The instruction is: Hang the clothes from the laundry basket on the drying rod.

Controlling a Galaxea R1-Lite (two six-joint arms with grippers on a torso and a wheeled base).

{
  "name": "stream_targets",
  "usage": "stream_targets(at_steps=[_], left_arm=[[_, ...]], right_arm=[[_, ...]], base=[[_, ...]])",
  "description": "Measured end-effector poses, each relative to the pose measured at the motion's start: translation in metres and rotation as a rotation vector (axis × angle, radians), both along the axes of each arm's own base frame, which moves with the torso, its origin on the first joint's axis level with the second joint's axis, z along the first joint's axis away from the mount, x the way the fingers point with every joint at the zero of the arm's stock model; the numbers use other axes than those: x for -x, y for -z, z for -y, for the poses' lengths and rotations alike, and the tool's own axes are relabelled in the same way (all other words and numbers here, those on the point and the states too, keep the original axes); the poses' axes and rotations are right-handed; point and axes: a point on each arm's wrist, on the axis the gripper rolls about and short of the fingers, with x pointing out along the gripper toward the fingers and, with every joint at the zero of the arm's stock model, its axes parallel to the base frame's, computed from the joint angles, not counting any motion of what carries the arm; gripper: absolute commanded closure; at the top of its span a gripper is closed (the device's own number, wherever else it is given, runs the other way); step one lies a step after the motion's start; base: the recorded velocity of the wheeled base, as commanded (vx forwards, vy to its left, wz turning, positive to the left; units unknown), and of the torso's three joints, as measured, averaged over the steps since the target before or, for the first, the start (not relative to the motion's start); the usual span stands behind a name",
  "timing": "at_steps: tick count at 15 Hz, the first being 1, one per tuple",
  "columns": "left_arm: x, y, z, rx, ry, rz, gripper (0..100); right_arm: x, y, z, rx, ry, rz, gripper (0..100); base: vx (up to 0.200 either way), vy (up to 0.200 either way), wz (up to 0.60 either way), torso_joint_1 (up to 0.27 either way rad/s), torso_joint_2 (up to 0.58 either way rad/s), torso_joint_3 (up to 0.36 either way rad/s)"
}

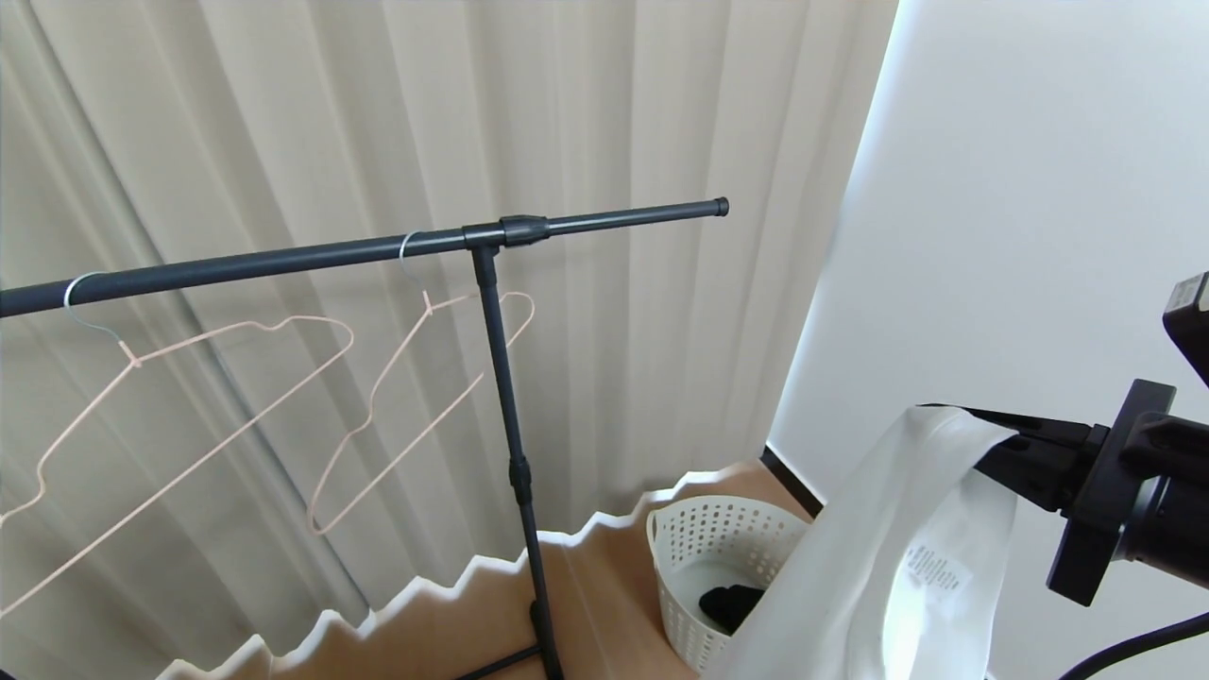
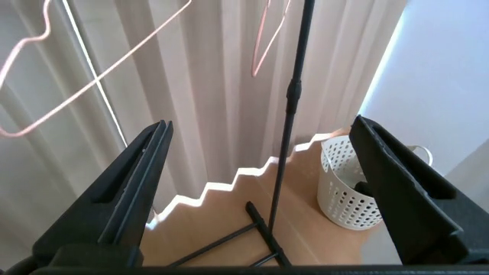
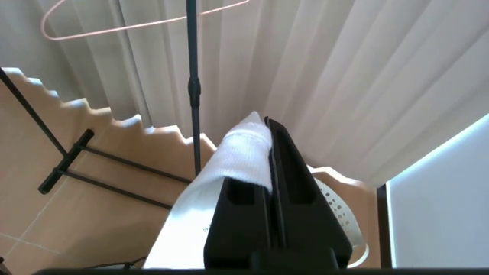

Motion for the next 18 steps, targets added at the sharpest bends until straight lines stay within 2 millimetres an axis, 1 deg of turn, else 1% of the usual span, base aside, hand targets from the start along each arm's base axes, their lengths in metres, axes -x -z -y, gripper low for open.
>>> stream_targets(at_steps=[7,12,18], left_arm=[[0.0000,0.0001,0.0000,-0.001,-0.001,-0.001,0],[0.0000,0.0001,0.0000,-0.001,0.002,-0.001,0],[0.0000,0.0001,0.0000,0.000,-0.001,-0.002,0]], right_arm=[[0.0000,0.0023,0.0001,0.017,-0.002,0.001,100],[0.0005,0.0072,0.0003,0.047,-0.011,0.004,100],[0.0009,0.0077,0.0008,0.044,-0.010,0.009,100]], base=[[0.000,0.000,0.00,0.166,-0.36,-0.206],[0.000,0.000,0.00,0.017,-0.03,-0.019],[0.000,0.000,0.60,0.004,0.00,0.000]])
